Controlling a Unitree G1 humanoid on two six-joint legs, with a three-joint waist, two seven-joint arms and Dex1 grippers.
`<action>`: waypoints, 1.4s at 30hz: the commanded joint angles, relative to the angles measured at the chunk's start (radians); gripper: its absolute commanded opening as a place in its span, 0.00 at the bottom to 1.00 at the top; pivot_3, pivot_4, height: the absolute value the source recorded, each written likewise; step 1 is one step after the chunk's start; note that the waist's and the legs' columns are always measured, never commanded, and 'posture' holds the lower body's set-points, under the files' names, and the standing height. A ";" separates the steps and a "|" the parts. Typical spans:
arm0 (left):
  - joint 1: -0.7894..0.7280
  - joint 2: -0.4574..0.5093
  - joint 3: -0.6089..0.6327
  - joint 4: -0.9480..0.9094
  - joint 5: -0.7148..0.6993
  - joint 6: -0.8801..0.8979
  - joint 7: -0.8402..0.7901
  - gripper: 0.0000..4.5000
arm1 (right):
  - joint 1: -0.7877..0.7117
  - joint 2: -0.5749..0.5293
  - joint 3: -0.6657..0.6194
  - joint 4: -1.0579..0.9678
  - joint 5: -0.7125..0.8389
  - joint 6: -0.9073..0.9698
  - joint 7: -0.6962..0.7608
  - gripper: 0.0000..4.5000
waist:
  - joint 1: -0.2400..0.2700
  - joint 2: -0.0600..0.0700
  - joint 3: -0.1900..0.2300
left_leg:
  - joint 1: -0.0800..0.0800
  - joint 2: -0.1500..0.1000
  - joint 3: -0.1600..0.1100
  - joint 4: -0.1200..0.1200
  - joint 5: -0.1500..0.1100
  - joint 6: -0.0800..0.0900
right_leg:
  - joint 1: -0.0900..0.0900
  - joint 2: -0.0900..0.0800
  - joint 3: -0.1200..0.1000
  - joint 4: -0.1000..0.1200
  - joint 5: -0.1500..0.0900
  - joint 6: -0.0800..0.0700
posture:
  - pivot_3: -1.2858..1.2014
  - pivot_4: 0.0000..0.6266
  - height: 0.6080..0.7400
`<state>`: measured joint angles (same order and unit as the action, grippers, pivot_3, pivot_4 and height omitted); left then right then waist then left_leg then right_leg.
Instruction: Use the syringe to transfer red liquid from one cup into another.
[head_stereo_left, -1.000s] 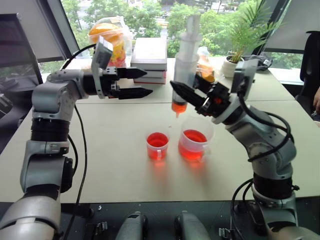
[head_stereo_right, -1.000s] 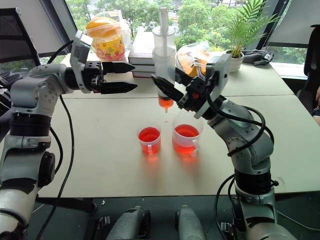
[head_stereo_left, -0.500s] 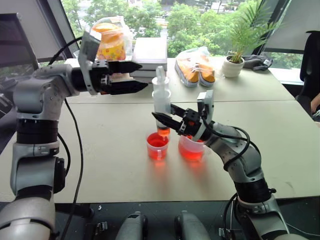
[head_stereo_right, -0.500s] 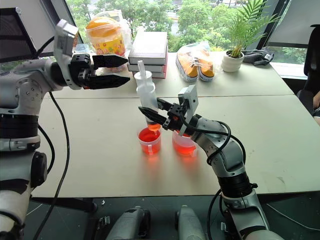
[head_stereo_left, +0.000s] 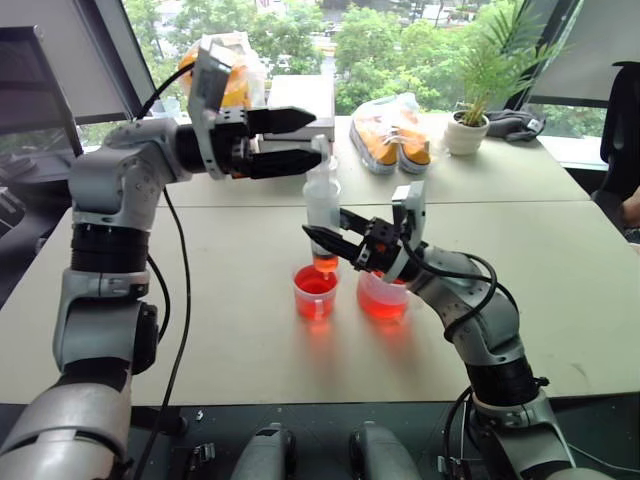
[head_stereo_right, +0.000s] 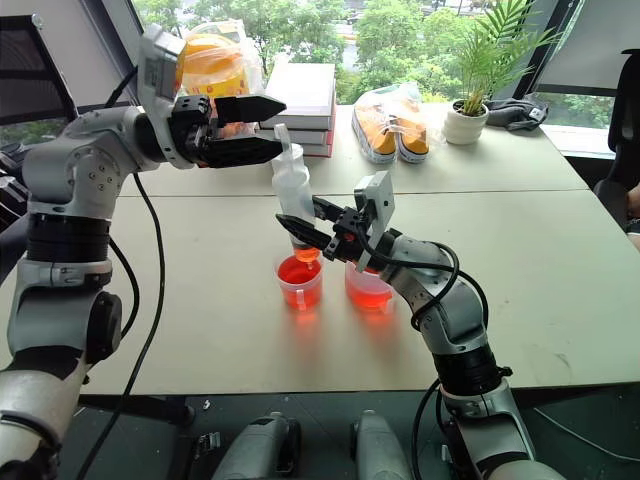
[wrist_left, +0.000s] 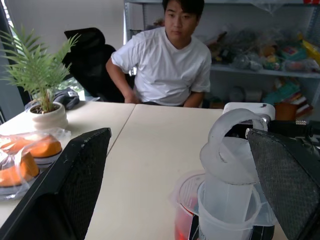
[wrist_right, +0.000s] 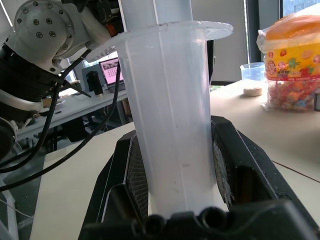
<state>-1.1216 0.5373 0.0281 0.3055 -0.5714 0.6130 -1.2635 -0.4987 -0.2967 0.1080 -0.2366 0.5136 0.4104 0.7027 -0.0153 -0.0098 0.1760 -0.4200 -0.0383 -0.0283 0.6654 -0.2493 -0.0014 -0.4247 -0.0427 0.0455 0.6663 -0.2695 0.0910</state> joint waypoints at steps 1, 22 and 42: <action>-0.037 -0.018 -0.012 -0.003 0.009 -0.022 -0.011 0.71 | -0.020 0.010 -0.006 -0.047 0.009 -0.011 0.004 0.31 | 0.000 0.000 0.000 | 0.000 0.000 0.000 0.000 0.000 0.000 | 0.000 0.000 0.000 0.000 0.000 0.000 | 0.52 0.24 1.00; 0.027 -0.001 -0.043 -0.083 0.007 -0.007 -0.088 0.02 | -0.134 0.041 -0.087 -0.097 0.089 0.073 -0.071 0.31 | -0.002 0.000 0.000 | 0.000 0.000 0.000 0.000 0.000 0.000 | 0.000 0.000 0.000 0.000 0.000 0.000 | 0.52 0.24 1.00; 0.117 0.013 -0.078 -0.176 0.010 0.007 -0.089 0.02 | -0.239 0.027 -0.143 -0.134 0.151 0.144 -0.120 0.31 | -0.002 0.000 0.000 | 0.000 0.000 0.000 0.000 0.000 0.000 | 0.000 0.000 0.001 0.000 0.000 0.000 | 0.52 0.24 1.00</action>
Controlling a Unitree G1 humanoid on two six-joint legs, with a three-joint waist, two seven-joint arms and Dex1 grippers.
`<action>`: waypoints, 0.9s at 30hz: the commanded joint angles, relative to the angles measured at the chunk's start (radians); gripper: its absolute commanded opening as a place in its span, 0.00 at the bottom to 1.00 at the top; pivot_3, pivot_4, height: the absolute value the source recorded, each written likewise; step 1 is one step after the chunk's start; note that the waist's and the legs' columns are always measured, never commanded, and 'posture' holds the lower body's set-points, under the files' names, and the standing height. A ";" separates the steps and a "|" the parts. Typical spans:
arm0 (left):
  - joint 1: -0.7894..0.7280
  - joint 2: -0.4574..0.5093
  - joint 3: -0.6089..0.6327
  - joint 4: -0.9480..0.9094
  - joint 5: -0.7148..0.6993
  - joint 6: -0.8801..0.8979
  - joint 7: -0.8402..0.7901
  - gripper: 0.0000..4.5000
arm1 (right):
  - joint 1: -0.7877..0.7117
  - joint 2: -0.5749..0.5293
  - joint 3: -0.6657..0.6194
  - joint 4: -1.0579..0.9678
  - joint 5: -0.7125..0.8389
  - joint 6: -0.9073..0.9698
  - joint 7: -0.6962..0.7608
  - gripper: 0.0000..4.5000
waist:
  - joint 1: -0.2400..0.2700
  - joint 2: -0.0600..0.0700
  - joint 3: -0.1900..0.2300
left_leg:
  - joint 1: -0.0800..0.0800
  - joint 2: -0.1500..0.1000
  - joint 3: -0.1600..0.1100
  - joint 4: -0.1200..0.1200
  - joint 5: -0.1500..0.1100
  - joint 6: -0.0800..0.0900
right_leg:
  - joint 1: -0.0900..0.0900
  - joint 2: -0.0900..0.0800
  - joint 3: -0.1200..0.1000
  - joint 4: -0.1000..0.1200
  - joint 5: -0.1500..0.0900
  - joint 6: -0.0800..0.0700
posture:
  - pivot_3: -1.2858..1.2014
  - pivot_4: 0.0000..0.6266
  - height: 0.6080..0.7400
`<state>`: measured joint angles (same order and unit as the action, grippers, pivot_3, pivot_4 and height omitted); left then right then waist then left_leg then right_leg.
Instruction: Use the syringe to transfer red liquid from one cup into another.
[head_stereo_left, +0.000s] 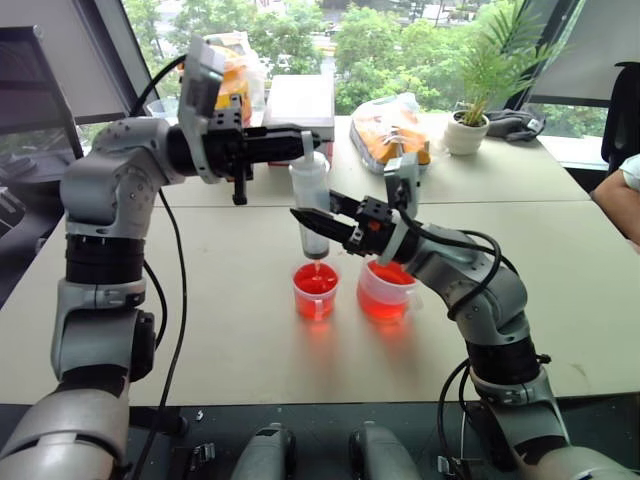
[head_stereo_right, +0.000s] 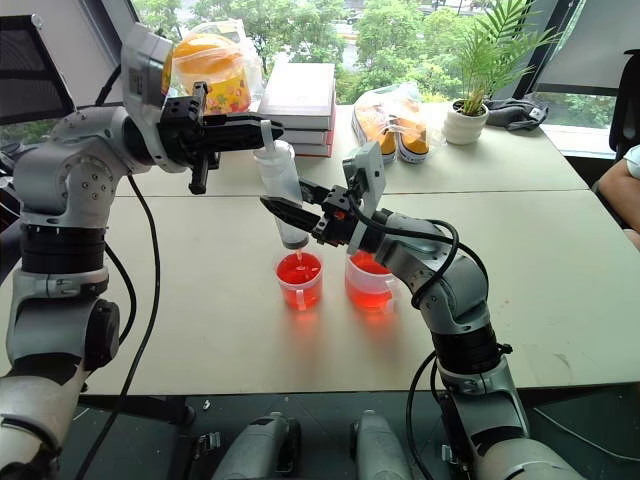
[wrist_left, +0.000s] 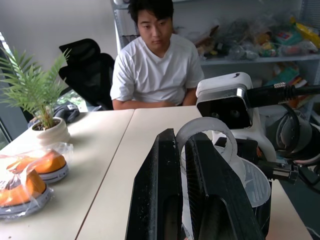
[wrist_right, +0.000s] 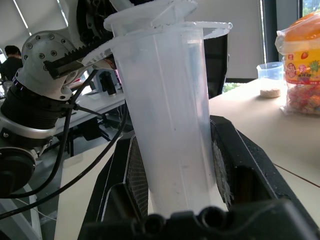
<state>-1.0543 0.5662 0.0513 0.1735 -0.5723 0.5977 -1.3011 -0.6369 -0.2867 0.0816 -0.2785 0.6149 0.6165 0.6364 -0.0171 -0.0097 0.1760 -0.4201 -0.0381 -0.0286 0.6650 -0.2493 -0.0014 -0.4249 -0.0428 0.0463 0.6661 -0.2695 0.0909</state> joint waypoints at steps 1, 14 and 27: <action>0.051 -0.016 -0.102 -0.045 0.012 0.023 -0.050 0.02 | -0.101 0.017 -0.118 -0.093 0.051 -0.060 -0.055 0.31 | 0.000 0.000 0.000 | 0.000 0.000 0.000 0.000 0.000 0.000 | 0.000 0.000 0.000 0.000 0.000 0.000 | 0.52 0.24 1.00; -0.060 0.023 -0.027 0.075 0.017 0.055 -0.008 0.16 | -0.009 0.027 -0.080 -0.102 0.042 -0.042 -0.048 0.31 | 0.000 0.000 0.000 | 0.000 0.000 0.000 0.000 0.000 0.000 | 0.000 0.000 0.000 0.000 0.000 0.000 | 0.52 0.24 1.00; -0.011 0.124 0.020 0.080 0.014 0.061 -0.017 1.00 | 0.017 0.019 -0.076 -0.104 0.041 -0.037 -0.041 0.31 | -0.004 0.000 0.000 | 0.000 0.000 0.000 -0.001 0.000 0.000 | -0.001 0.000 0.000 0.000 0.000 0.000 | 0.52 0.24 1.00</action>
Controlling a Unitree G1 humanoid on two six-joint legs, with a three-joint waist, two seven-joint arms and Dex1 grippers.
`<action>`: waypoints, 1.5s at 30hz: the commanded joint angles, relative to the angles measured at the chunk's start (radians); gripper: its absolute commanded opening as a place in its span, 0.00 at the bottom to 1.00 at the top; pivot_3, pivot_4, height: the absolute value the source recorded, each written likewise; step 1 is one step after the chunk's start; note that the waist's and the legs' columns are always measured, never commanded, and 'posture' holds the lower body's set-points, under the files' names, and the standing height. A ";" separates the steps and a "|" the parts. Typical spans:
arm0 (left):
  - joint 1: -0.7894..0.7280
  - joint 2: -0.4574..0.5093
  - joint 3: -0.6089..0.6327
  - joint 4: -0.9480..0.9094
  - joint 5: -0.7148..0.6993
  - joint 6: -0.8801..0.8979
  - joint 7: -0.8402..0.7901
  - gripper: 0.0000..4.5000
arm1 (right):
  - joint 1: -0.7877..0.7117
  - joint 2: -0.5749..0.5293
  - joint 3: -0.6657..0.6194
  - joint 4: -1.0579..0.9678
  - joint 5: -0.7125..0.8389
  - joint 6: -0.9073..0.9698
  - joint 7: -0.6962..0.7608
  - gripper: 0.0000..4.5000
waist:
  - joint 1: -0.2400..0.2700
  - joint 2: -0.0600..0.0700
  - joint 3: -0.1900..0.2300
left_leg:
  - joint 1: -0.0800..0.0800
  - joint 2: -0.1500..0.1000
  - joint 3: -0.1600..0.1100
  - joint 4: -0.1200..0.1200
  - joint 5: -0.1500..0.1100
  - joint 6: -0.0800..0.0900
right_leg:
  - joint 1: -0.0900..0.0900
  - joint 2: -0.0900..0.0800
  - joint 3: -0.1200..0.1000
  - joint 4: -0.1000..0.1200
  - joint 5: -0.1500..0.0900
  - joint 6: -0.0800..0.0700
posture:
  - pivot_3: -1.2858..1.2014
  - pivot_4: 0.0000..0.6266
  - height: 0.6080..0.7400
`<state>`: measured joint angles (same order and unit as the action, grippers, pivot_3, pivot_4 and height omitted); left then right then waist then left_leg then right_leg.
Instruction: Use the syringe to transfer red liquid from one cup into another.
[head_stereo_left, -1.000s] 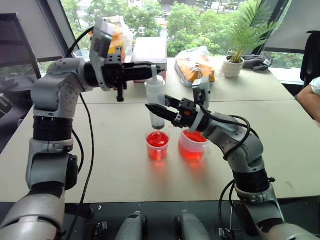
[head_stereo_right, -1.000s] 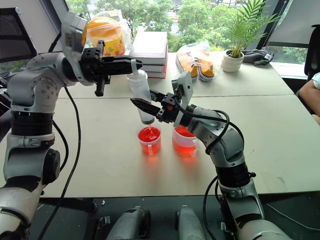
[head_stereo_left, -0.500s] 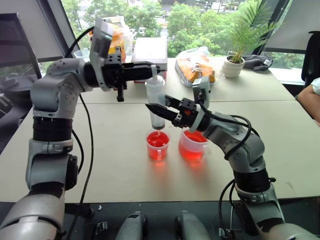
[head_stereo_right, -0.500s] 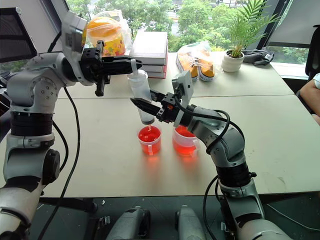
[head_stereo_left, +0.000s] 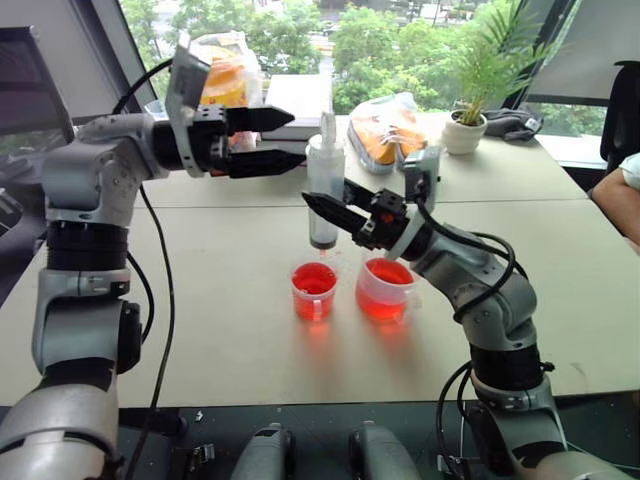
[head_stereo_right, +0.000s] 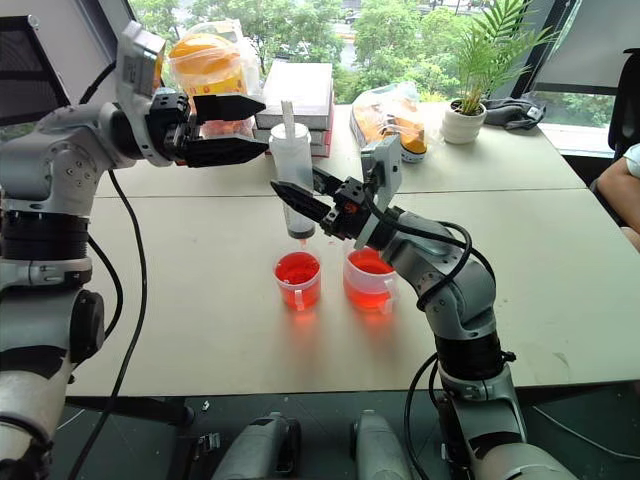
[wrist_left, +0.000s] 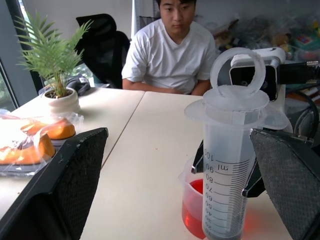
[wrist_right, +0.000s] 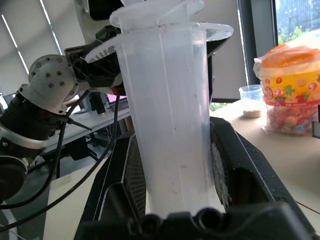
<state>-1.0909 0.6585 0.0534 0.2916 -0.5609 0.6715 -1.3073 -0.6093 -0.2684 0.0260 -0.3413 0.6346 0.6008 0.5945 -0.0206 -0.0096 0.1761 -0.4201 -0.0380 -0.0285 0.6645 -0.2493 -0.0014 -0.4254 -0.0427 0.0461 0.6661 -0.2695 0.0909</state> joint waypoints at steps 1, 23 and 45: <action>0.044 0.037 0.015 -0.056 0.001 -0.013 -0.012 1.00 | -0.014 0.001 -0.027 -0.043 0.027 -0.017 -0.003 0.31 | 0.000 0.000 0.000 | 0.000 0.000 0.000 0.000 0.000 0.000 | 0.000 0.000 0.000 0.000 0.000 0.000 | 0.52 0.24 1.00; 0.376 -0.066 0.009 -0.357 -0.051 -0.003 0.169 1.00 | -0.518 -0.683 0.025 0.573 0.106 0.952 -0.232 0.31 | 0.002 0.001 0.000 | -0.006 0.000 0.002 -0.009 0.000 0.000 | -0.006 -0.004 0.001 -0.009 0.000 -0.001 | 0.52 0.24 1.00; 0.467 -0.004 0.014 -0.500 -0.126 0.083 0.247 1.00 | -0.394 -0.675 0.198 0.920 -0.288 0.618 0.199 0.99 | 0.007 0.001 0.000 | -0.006 0.000 0.002 -0.003 -0.001 0.001 | -0.003 -0.002 0.000 -0.007 0.000 -0.001 | 0.52 0.24 1.00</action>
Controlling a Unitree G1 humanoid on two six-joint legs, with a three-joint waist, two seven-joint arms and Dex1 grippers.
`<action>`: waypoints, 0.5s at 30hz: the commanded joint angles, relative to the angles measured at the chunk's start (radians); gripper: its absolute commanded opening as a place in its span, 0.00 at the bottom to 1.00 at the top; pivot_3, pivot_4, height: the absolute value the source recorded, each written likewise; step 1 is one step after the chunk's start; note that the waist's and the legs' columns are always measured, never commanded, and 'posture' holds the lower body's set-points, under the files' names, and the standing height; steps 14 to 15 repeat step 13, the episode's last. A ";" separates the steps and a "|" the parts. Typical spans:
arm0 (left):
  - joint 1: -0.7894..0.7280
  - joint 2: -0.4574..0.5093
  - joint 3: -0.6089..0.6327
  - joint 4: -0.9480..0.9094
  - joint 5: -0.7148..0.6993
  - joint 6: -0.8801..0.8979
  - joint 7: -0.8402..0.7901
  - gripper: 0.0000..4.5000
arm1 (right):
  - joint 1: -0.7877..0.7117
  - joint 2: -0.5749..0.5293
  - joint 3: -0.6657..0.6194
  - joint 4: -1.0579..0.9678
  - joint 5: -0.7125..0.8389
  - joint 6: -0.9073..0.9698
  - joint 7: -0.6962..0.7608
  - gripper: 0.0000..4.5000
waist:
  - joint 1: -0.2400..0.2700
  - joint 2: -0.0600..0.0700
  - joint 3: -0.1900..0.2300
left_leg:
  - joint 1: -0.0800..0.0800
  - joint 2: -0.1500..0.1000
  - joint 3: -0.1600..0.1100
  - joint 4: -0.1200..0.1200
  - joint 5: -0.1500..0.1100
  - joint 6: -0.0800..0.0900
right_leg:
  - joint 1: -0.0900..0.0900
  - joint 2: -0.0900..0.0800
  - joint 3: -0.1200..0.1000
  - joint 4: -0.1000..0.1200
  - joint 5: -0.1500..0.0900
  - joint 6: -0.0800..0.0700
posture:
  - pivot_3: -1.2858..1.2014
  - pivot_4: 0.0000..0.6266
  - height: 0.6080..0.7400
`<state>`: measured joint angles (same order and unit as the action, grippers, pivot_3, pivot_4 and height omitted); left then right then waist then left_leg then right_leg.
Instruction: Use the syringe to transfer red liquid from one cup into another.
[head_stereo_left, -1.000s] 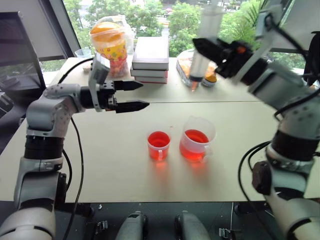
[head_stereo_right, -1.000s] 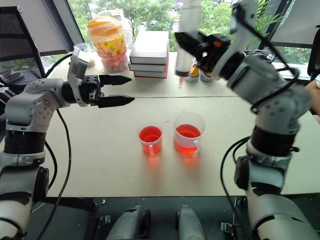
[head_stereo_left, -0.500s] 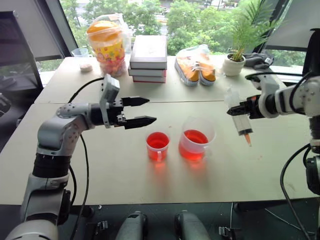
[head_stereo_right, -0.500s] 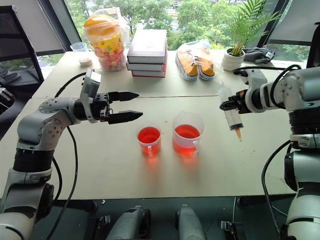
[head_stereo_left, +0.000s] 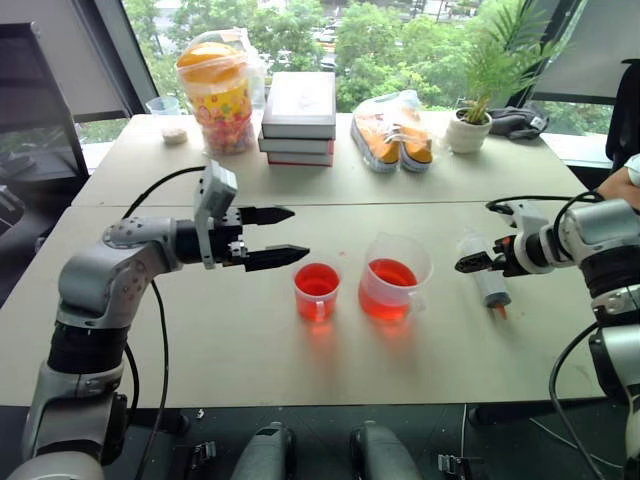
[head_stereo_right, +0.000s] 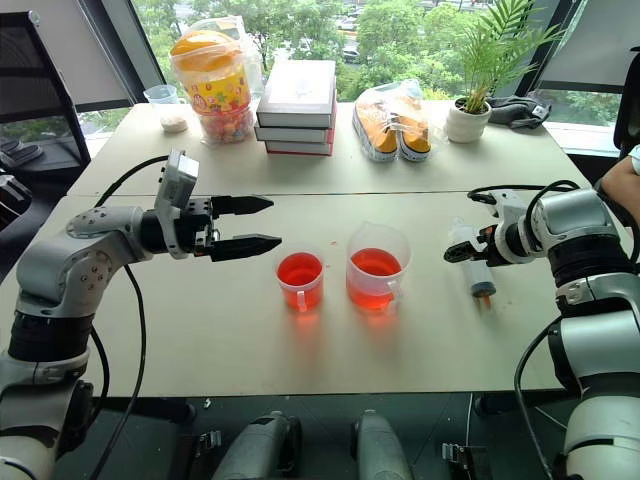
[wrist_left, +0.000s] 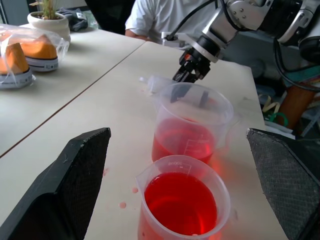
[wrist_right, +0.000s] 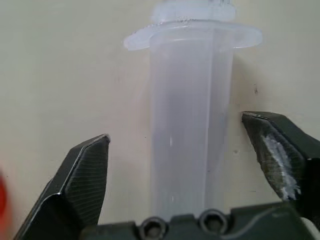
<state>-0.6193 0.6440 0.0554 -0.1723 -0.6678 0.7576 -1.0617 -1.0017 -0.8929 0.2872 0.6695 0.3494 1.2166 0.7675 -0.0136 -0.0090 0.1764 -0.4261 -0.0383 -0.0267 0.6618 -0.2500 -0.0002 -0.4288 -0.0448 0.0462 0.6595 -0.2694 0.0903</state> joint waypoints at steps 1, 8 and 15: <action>-0.006 0.012 0.011 -0.036 -0.019 -0.002 0.001 1.00 | 0.009 -0.063 -0.080 -0.129 0.002 0.006 0.035 0.99 | 0.002 0.000 0.000 | 0.000 0.000 0.000 0.000 0.000 0.000 | 0.000 0.000 0.000 0.000 0.000 0.000 | 0.52 0.24 1.00; 0.005 0.071 0.017 -0.047 -0.024 0.000 -0.036 1.00 | 0.265 -0.277 -0.527 -0.797 0.280 0.091 0.210 0.99 | 0.004 0.002 0.001 | -0.001 0.000 -0.002 -0.001 -0.001 0.000 | 0.000 0.000 -0.001 -0.002 0.000 0.000 | 0.52 0.24 1.00; 0.018 0.095 0.031 -0.066 -0.052 0.019 -0.040 1.00 | 0.520 -0.297 -0.882 -1.071 0.412 0.132 0.296 0.99 | 0.003 0.001 0.001 | 0.002 0.001 -0.003 0.000 -0.001 0.001 | 0.005 0.000 -0.002 -0.003 0.000 0.000 | 0.52 0.24 1.00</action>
